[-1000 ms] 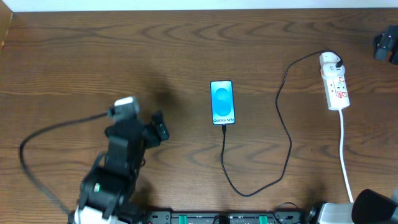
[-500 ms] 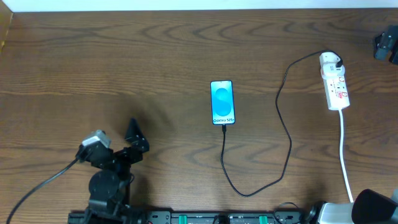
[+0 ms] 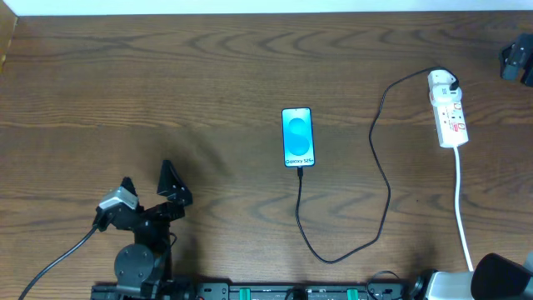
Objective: Plug charger to phone and switch on socket
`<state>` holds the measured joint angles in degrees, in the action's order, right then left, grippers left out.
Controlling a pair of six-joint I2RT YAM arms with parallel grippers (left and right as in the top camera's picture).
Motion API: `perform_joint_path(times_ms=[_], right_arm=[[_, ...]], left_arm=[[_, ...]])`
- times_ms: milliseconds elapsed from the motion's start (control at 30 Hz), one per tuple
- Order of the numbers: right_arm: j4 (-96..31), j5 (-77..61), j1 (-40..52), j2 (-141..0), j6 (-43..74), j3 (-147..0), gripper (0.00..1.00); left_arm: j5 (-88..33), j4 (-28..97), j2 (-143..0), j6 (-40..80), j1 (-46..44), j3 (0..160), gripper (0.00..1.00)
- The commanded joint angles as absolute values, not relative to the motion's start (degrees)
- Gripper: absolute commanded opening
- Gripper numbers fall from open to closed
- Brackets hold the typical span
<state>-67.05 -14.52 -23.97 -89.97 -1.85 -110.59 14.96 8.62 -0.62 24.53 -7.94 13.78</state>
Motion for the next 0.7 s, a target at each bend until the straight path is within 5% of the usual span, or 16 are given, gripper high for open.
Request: perform_joint_path(times_ms=[0, 300, 667], right_arm=[[-67.13, -14.48, -23.59, -89.62, -1.10, -110.89, 0.99], [-67.13, -14.48, -23.59, -89.62, -1.10, -110.89, 0.99], [-67.13, -14.48, -23.59, -89.62, -1.10, -110.89, 0.99]], left_arm=[[13.91, 3.31, -0.08, 23.97, -7.62, 11.75, 0.98], [-0.91, -16.67, -0.08, 7.57, -7.05, 4.40, 0.98], [-8.43, -9.08, -0.08, -3.81, -6.55, 0.38, 0.98]])
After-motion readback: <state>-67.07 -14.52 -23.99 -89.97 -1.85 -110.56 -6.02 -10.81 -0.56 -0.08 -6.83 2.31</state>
